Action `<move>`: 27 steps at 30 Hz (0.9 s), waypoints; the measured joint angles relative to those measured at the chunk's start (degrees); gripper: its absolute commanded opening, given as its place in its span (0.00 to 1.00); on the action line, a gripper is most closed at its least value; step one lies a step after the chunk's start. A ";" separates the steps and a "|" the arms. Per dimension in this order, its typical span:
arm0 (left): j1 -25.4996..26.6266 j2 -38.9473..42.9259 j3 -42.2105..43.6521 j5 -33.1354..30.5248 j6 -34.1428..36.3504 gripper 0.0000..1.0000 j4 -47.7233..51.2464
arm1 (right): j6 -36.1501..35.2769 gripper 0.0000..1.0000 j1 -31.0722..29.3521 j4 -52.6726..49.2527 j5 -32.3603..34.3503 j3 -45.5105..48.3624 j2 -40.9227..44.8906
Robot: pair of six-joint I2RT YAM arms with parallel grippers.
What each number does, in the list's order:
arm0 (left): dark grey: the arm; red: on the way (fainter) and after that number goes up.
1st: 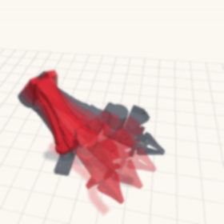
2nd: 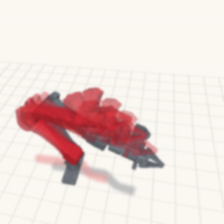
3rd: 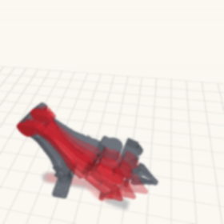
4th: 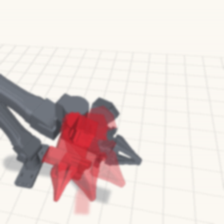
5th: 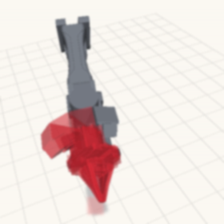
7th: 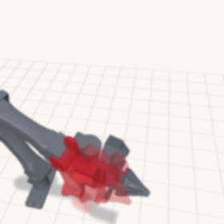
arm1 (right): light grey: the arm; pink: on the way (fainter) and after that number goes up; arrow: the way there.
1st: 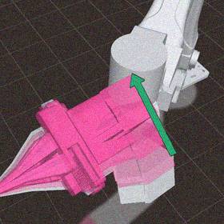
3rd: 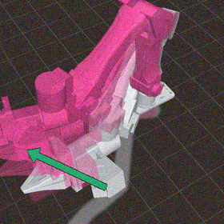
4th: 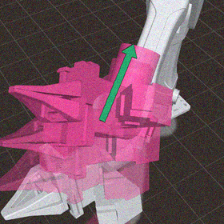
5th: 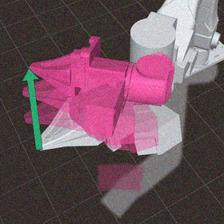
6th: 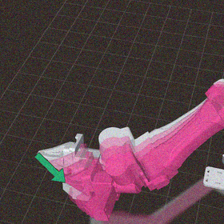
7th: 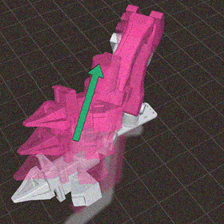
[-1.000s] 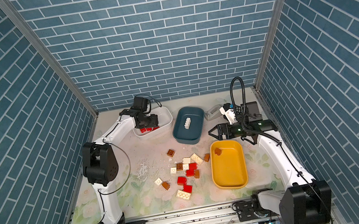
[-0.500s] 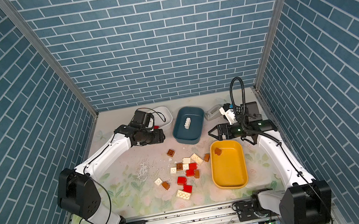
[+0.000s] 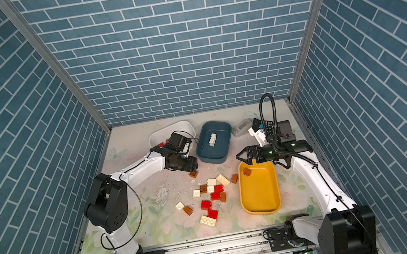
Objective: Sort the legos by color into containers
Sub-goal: 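Move the left gripper to a brown brick beside the teal tub and grasp, then carry the brown brick with the left gripper into the yellow tray and release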
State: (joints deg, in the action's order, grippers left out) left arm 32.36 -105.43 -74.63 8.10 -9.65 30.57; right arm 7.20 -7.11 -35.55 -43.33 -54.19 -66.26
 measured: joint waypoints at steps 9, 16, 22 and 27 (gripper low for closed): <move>0.94 -2.36 0.72 -0.44 6.43 0.65 -1.92 | 0.02 0.99 -0.02 0.00 0.00 1.88 0.68; 1.22 -3.87 2.38 -0.55 8.17 0.57 -2.23 | 0.00 0.99 -0.02 -0.02 0.02 2.78 0.72; 1.86 -3.93 2.54 -0.74 8.94 0.46 -3.37 | 0.00 0.99 -0.02 -0.02 0.07 2.78 1.31; 2.47 -4.17 2.99 -1.70 9.20 0.43 -3.65 | 0.02 0.99 -0.02 -0.02 0.07 2.78 1.33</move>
State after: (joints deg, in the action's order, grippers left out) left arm 34.83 -109.60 -71.64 6.39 -0.45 26.92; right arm 7.22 -7.14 -35.57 -43.27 -51.42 -64.93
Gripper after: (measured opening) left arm 0.434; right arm 0.988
